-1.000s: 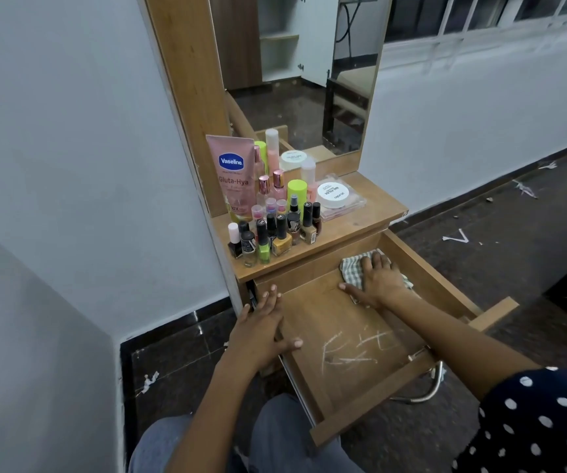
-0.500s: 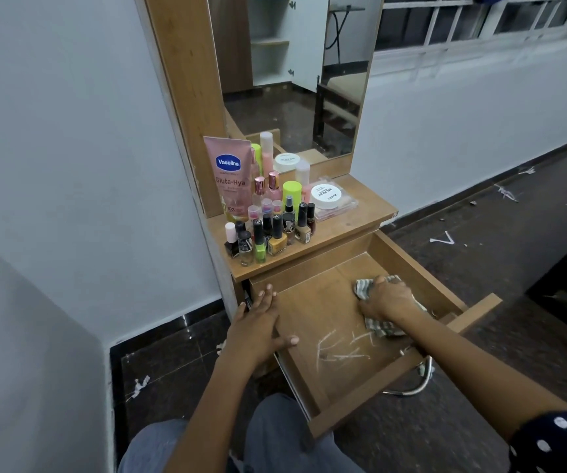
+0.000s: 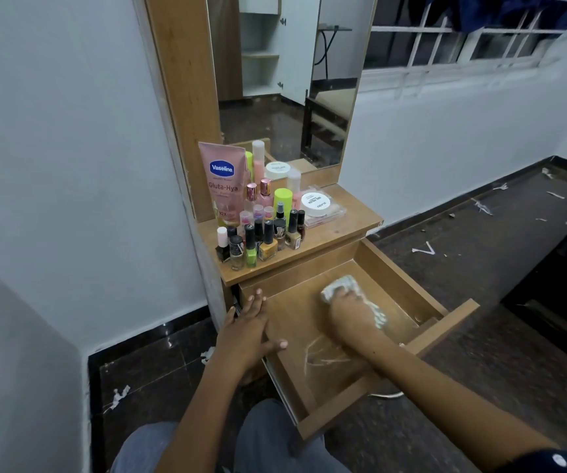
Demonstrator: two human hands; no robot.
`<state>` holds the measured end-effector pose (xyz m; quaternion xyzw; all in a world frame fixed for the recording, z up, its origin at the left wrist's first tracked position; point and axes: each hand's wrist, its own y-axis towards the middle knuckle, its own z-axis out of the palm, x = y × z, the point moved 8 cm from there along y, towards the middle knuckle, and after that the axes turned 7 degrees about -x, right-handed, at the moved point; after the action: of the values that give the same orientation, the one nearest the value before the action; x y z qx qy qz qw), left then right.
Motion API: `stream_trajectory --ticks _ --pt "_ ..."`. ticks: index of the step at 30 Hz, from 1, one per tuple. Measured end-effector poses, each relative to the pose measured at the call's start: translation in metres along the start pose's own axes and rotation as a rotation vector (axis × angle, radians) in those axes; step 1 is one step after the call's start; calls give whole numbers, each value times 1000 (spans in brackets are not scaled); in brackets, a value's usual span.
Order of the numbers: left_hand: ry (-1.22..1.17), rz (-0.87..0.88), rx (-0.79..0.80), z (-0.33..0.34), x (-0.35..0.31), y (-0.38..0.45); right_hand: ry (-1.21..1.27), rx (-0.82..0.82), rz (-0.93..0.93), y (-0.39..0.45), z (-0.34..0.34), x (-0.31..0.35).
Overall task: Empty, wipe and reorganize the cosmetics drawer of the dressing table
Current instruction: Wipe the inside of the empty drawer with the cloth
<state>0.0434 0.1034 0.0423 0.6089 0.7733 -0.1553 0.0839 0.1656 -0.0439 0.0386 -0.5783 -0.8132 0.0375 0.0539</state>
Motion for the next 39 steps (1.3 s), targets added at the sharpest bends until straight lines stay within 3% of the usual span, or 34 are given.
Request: stream_trajectory --ticks 2,5,8,11,16,21,24,27,34,39 --pt "7 3 3 0 0 0 47 49 -189 -15 10 37" --pt "2 4 12 0 0 2 29 279 -505 -33 35 80" --pt "12 4 15 2 1 1 -77 394 -725 -38 48 81" --pt "10 11 12 4 2 2 -150 416 -726 -27 49 43" --pt "9 8 11 6 3 2 -125 347 -553 24 32 5" --pt "63 6 43 5 4 1 -148 299 -886 -11 50 56" --pt "62 8 46 4 3 0 -143 346 -984 -30 50 51" --pt "58 2 47 4 2 -1 -104 384 -926 -17 35 31" --pt "71 -6 60 4 1 0 -143 234 -787 6 51 52" --pt "68 -1 55 6 2 0 -203 254 -993 -25 61 66"
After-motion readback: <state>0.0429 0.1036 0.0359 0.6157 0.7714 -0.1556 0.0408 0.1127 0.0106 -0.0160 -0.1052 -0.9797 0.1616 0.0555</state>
